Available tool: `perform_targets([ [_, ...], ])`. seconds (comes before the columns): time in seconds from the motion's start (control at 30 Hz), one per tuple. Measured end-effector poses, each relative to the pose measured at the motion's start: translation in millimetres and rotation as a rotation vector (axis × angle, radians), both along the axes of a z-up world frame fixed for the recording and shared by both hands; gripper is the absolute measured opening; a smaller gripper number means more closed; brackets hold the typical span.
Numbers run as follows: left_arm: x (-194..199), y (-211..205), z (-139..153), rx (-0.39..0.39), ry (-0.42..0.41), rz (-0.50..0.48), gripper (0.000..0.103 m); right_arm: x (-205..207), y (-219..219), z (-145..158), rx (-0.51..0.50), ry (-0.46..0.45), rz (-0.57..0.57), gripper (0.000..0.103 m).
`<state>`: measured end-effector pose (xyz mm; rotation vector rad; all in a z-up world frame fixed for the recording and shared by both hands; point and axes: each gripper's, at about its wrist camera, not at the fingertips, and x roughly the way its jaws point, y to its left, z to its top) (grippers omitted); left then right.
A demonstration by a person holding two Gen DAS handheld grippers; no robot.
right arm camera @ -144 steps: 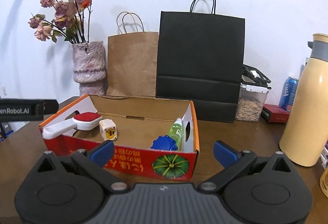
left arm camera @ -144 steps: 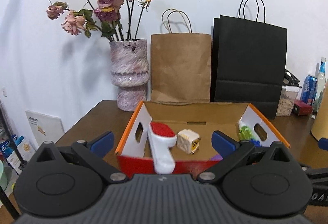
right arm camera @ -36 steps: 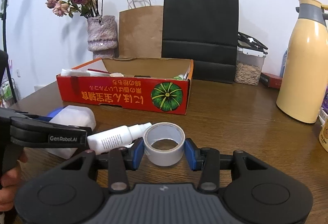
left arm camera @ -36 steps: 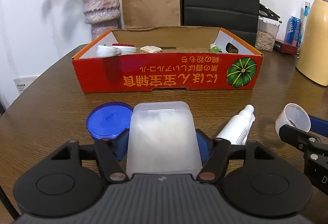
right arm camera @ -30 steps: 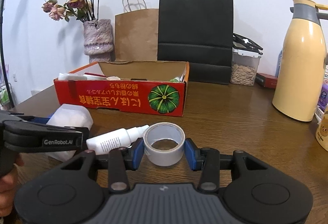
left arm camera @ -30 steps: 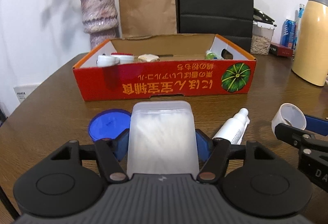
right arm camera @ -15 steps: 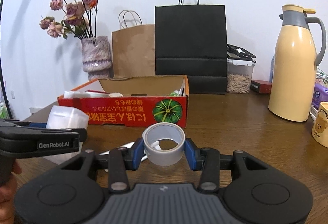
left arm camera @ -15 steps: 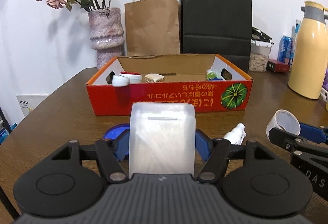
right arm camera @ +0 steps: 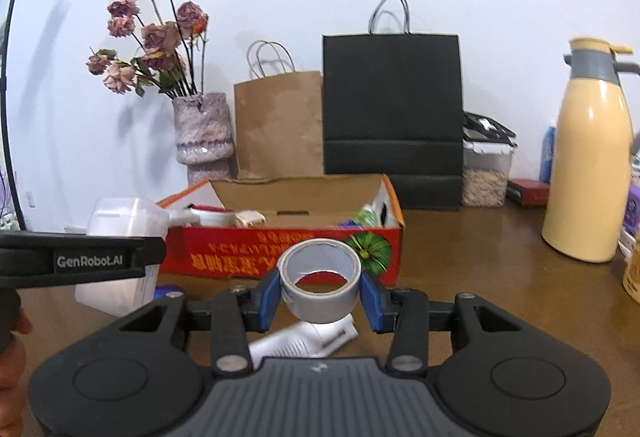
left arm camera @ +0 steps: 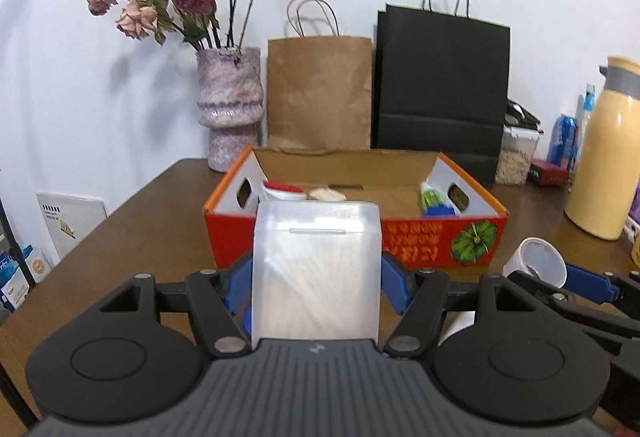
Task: Organize rigid objects
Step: 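Grasp the clear plastic container with the left tool while the right tool carries the tape roll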
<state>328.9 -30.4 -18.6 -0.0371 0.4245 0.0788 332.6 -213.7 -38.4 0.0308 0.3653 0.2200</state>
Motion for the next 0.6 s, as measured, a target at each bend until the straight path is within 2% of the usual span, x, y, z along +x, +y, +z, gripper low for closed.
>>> perform_targets([
  [0.3,24.9,12.1,26.8,-0.008,-0.063,0.031,0.067,27.1,19.3,17.0,0.001,-0.03,0.009,0.042],
  [0.6,51.3,16.6,35.3,-0.043,-0.087,0.049,0.067,54.9,26.8,24.9,-0.009,-0.056,0.003,0.042],
])
